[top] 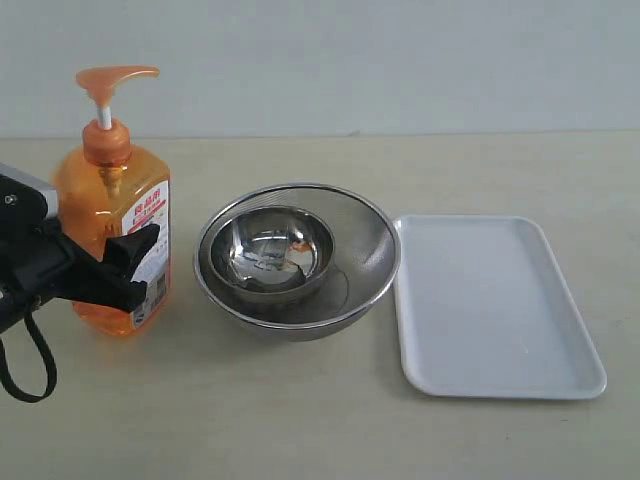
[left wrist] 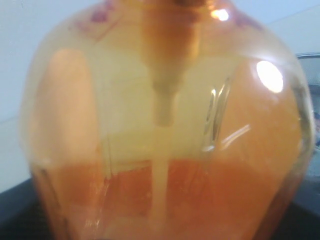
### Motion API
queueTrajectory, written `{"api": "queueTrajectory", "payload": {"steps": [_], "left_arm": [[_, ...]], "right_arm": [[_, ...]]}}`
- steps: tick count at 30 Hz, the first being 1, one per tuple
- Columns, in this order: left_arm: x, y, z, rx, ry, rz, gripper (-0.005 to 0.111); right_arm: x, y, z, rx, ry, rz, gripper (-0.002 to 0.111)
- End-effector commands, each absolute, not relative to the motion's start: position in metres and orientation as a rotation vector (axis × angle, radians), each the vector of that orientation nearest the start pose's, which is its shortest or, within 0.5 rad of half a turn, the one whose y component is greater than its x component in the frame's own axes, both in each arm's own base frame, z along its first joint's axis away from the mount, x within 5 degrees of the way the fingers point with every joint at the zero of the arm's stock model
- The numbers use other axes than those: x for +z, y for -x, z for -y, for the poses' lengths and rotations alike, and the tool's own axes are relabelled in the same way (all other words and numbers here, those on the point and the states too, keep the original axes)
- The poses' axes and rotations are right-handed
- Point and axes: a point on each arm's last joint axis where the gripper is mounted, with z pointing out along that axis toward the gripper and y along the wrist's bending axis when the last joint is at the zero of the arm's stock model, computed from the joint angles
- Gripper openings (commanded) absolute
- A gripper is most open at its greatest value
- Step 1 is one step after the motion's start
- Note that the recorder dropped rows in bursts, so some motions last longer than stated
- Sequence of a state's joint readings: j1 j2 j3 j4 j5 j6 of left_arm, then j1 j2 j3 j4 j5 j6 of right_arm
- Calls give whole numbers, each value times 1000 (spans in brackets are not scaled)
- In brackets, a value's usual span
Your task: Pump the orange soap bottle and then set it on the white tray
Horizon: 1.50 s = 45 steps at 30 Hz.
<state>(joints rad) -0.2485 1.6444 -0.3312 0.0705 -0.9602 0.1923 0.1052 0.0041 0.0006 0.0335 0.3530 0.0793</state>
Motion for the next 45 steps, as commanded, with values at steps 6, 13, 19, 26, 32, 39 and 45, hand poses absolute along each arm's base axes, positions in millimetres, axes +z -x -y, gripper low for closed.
{"api": "queueTrajectory", "payload": {"steps": [6,13,19,26,32,39,45], "left_arm": [[162,-245,69,-69,-469,-1684,11],[162,-245,69,-75,-462,-1686,11],[162,-245,69,-75,-462,-1686,11],[162,-245,69,-75,-461,-1682,11],[162,-245,69,-64,-474,-1680,11],[162,-245,69,-62,-476,-1682,11],[162,-245,69,-62,-477,-1684,11]], "right_arm": [[183,-53,-6,138,21,-1816,0],[209,-56,-6,67,87,-1531,0],[228,-53,-4,295,-116,-1316,0],[257,-42,-9,463,-103,-1038,0],[316,-63,-32,469,170,-1185,0],[346,-152,-70,656,498,-1414,0],[352,-235,-84,657,633,-1548,37]]}}
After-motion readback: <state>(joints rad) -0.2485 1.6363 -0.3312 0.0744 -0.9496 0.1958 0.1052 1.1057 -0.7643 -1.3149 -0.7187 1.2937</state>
